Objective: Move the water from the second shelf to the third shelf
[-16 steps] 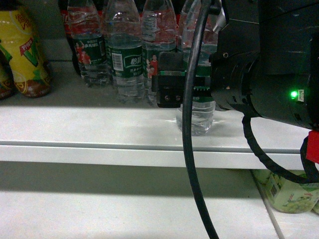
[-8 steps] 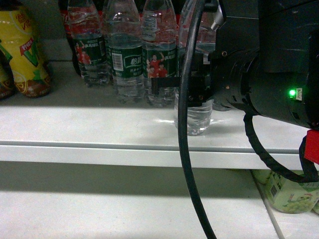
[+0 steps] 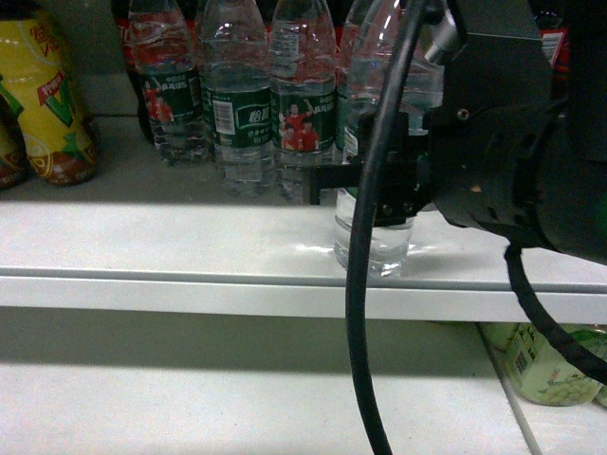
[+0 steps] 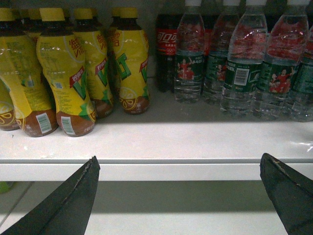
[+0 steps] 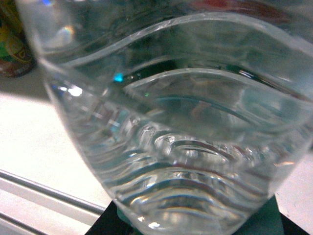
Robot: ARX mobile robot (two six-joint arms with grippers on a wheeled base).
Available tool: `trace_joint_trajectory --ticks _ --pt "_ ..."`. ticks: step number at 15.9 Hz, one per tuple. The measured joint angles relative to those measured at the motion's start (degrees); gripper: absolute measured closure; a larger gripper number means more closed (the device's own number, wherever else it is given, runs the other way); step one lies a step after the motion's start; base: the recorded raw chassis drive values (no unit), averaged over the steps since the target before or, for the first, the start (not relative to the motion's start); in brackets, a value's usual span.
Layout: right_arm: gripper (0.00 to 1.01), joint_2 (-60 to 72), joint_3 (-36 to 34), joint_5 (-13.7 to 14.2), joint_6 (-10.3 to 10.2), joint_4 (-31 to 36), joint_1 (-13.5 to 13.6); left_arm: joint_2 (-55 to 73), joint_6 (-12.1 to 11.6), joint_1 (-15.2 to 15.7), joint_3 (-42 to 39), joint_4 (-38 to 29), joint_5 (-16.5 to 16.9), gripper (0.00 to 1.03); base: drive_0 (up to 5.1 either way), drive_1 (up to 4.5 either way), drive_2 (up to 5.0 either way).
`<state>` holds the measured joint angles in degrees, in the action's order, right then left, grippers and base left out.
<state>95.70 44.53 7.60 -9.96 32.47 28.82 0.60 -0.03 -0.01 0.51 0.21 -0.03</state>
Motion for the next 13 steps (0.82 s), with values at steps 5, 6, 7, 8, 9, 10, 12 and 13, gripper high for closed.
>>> trace_joint_trajectory --ticks 5,6,7,8,9,10,12,13 --pt "0.65 -11.08 -11.78 -1.75 0.96 1.92 -3.63 0.00 0.00 0.00 0.00 0.00 0.02 0.05 0.0 0.00 0.0" --pt "0.65 -13.46 -13.81 -2.14 1.11 2.08 -4.70 0.00 0.00 0.00 0.00 -0.02 0.02 0.05 0.0 0.00 0.0" --pt "0.65 -17.03 -16.61 -3.21 1.33 2.12 -6.38 0.00 0.00 0.00 0.00 0.00 0.02 0.05 0.0 0.00 0.0" --pt "0.65 -19.52 -18.49 -4.04 1.31 2.08 -7.63 0.00 0.00 0.00 0.00 0.00 0.02 0.05 0.0 0.00 0.0" --pt "0.65 -22.73 -20.79 -4.68 1.29 1.84 -8.87 0.00 0.00 0.00 0.00 0.00 0.00 0.05 0.0 0.00 0.0" --pt "0.65 -25.49 -22.73 -5.11 1.29 1.75 -9.73 0.00 0.00 0.00 0.00 -0.02 0.02 0.05 0.0 0.00 0.0" --pt "0.65 -32.63 -27.43 -6.05 1.27 0.70 -11.10 0.00 0.00 0.00 0.00 0.00 0.02 0.05 0.0 0.00 0.0" --pt "0.65 -35.74 -28.94 -6.99 1.18 -0.96 -11.82 0.00 0.00 0.00 0.00 -0.02 0.02 0.05 0.0 0.00 0.0"
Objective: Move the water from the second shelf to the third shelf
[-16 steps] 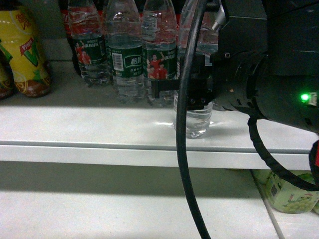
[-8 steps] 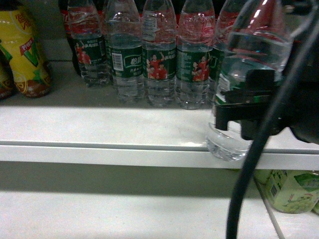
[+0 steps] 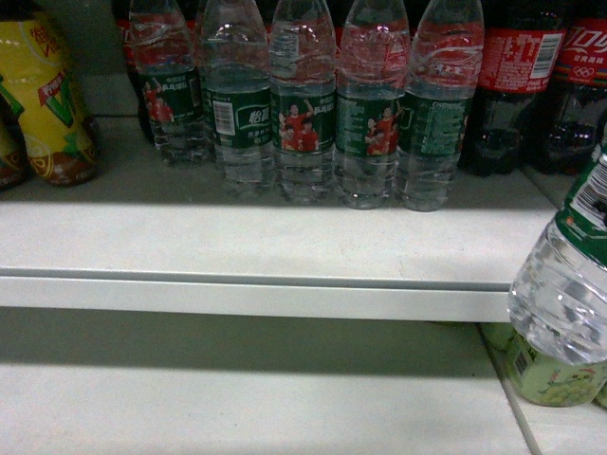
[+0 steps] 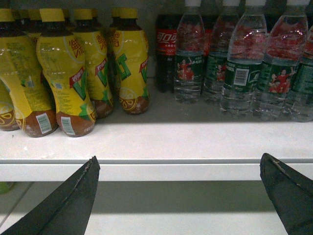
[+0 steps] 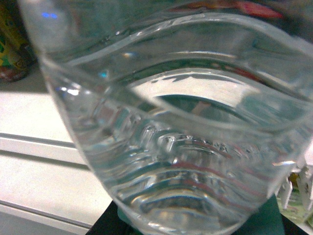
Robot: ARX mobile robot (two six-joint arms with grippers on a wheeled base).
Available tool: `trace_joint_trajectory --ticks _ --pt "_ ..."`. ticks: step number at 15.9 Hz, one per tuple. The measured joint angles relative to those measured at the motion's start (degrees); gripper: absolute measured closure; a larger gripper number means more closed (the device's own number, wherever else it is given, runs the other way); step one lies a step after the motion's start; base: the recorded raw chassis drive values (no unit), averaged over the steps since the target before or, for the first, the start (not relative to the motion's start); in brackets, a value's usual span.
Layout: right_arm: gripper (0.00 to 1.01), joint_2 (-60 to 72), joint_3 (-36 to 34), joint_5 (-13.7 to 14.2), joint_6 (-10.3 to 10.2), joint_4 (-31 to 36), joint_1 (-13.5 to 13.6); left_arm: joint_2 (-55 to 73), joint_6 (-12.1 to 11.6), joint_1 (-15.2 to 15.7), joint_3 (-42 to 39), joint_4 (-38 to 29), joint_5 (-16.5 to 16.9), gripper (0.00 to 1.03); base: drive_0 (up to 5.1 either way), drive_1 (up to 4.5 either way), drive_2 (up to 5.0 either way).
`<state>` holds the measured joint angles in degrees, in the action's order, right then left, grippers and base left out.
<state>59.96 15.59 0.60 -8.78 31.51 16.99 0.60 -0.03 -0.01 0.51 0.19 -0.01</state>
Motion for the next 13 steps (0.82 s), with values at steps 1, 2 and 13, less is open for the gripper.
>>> trace_joint_trajectory --ticks 1,2,13 --pt "0.65 -3.58 -1.64 -0.50 -0.28 -1.90 -1.05 0.00 0.00 0.00 0.00 0.00 0.00 0.05 0.0 0.00 0.0" --pt "0.65 -6.71 -2.71 -0.66 -0.66 -3.85 -2.10 0.00 0.00 0.00 0.00 0.00 -0.02 0.05 0.0 0.00 0.0" --pt "0.65 -32.20 -6.95 0.92 -0.63 -20.46 -10.03 0.00 0.00 0.00 0.00 0.02 0.00 0.05 0.0 0.00 0.0"
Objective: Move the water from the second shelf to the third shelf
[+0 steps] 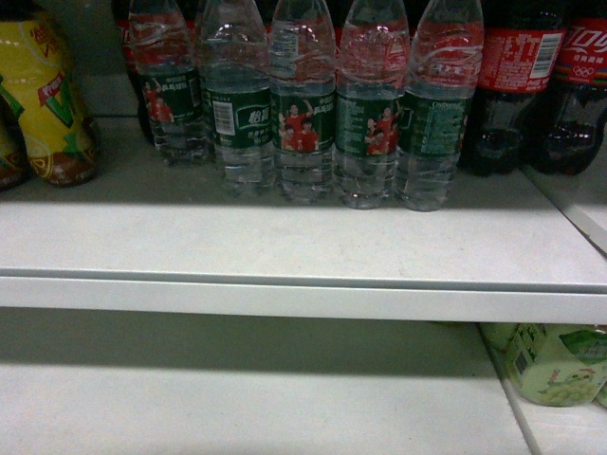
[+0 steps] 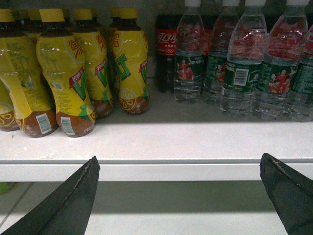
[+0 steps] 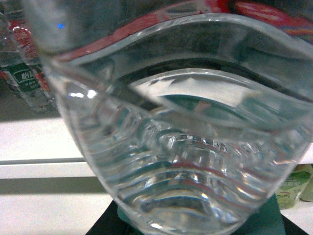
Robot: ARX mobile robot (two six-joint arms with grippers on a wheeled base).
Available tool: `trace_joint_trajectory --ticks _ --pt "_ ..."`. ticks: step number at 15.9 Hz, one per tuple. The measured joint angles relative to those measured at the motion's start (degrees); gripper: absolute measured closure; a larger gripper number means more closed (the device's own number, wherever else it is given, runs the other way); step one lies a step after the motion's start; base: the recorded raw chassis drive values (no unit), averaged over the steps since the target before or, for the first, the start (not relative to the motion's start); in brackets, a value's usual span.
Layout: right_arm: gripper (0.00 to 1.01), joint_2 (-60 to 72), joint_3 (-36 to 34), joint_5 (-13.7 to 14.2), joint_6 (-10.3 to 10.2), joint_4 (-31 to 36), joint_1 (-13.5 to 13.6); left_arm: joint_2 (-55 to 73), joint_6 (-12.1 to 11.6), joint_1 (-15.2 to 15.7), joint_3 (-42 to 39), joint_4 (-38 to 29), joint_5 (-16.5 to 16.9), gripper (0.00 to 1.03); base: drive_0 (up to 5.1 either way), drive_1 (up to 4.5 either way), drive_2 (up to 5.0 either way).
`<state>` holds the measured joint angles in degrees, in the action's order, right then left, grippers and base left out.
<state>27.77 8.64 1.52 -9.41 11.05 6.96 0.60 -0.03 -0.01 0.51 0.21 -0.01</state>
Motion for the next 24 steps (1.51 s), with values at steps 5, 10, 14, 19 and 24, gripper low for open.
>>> trace_joint_trajectory --ticks 5,10,14,19,24 --pt "0.65 -0.52 0.00 0.09 0.00 0.04 -0.22 0.00 0.00 0.00 0.00 -0.02 0.00 0.05 0.0 0.00 0.0" --pt "0.65 -0.50 0.00 0.09 0.02 0.04 -0.22 0.00 0.00 0.00 0.00 -0.02 0.00 0.05 0.0 0.00 0.0" --pt "0.65 -0.52 0.00 0.09 0.00 0.04 -0.22 0.00 0.00 0.00 0.00 -0.02 0.00 0.05 0.0 0.00 0.0" --pt "0.65 -0.52 0.00 0.09 0.00 0.04 -0.22 0.00 0.00 0.00 0.00 -0.02 0.00 0.05 0.0 0.00 0.0" --pt "0.65 -0.50 -0.07 0.04 0.00 -0.24 -0.22 0.00 -0.04 0.00 0.00 0.00 0.00 0.05 0.0 0.00 0.0"
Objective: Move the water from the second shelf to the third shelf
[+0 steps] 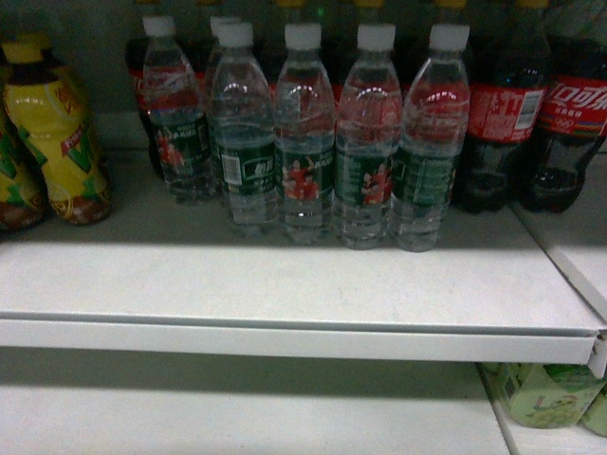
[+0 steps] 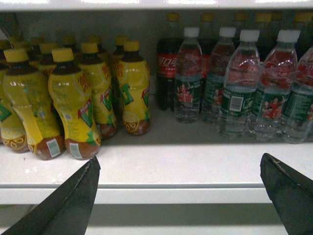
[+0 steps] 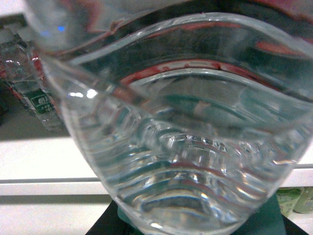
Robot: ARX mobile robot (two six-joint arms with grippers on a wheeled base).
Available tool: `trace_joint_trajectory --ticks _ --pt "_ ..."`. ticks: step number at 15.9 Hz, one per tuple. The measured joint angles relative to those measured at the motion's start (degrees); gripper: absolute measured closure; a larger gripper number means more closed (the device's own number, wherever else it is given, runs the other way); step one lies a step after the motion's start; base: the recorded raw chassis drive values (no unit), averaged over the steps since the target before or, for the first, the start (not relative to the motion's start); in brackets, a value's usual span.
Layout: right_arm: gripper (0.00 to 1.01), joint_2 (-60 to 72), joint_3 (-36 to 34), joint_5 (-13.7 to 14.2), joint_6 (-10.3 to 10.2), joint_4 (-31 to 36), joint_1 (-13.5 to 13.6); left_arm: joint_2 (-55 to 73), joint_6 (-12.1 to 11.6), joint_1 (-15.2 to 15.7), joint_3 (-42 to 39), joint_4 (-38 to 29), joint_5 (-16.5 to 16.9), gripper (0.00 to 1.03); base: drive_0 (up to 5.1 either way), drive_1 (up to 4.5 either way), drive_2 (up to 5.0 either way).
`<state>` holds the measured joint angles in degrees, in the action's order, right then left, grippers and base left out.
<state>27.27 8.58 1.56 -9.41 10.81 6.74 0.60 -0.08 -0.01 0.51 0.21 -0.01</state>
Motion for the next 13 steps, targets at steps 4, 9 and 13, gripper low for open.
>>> trace_joint_trajectory --ticks 4,9,13 --pt "0.66 -0.02 0.00 -0.04 0.00 0.20 0.00 0.00 0.04 0.00 0.00 -0.04 -0.11 0.05 0.0 0.00 0.0" --pt "0.66 0.00 0.00 -0.04 0.02 0.24 0.00 0.00 0.04 0.00 0.00 -0.04 -0.09 0.05 0.0 0.00 0.0" --pt "0.66 -0.04 0.07 -0.07 0.02 0.39 0.00 0.00 0.04 0.00 0.00 -0.20 0.00 0.05 0.0 0.00 0.0"
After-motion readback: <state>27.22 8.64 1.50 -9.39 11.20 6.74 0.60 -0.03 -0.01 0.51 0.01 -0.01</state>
